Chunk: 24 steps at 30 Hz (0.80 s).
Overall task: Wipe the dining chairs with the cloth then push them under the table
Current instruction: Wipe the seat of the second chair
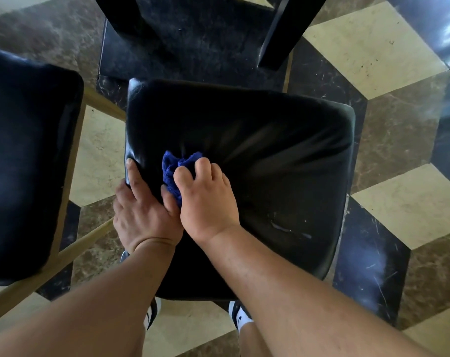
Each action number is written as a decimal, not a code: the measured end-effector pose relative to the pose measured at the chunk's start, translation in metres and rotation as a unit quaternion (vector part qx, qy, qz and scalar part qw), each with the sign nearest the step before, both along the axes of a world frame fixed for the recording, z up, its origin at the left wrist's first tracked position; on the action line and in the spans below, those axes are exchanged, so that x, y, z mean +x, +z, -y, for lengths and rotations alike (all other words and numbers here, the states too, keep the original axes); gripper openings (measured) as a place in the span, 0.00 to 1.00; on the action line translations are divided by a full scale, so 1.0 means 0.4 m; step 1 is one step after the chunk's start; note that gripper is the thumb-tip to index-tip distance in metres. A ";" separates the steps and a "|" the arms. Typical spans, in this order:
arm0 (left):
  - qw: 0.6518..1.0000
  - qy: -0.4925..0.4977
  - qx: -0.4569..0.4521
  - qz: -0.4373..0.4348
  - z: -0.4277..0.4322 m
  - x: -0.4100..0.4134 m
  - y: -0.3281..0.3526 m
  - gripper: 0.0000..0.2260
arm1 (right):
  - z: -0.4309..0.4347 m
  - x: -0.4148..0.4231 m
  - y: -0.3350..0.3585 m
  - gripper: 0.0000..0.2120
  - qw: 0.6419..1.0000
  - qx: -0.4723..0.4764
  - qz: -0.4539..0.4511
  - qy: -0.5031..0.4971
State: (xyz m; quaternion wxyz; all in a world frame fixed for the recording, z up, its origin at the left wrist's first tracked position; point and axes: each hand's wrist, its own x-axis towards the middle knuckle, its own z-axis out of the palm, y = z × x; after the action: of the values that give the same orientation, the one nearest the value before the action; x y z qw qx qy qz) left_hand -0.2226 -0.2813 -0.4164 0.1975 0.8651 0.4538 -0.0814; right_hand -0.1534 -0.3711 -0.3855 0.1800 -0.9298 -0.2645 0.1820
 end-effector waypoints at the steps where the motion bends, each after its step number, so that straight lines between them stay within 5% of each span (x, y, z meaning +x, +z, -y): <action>1: 1.000 0.000 0.003 0.001 0.000 -0.001 -0.003 0.34 | 0.008 0.006 0.000 0.16 1.000 0.008 -0.001 0.011; 7: 1.000 0.004 0.016 0.006 -0.002 -0.006 -0.020 0.36 | 0.126 0.112 -0.011 0.13 0.989 -0.020 0.058 0.132; 15: 1.000 0.004 0.018 0.014 0.002 -0.008 -0.019 0.35 | 0.441 0.345 0.008 0.17 0.980 -0.145 0.116 -0.075; 21: 1.000 0.003 0.017 0.012 -0.003 -0.009 -0.022 0.35 | 0.415 0.324 -0.008 0.16 0.953 -0.134 0.128 -0.238; 24: 1.000 0.000 0.016 0.015 -0.001 -0.010 -0.022 0.35 | 0.361 0.228 -0.011 0.17 0.964 -0.146 0.134 -0.180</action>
State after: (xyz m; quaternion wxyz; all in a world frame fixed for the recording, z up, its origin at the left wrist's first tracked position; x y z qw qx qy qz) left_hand -0.2266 -0.2808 -0.4254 0.1906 0.8694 0.4517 -0.0613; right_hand -0.0623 -0.5154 -0.3898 0.0354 -0.9941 -0.0850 0.0570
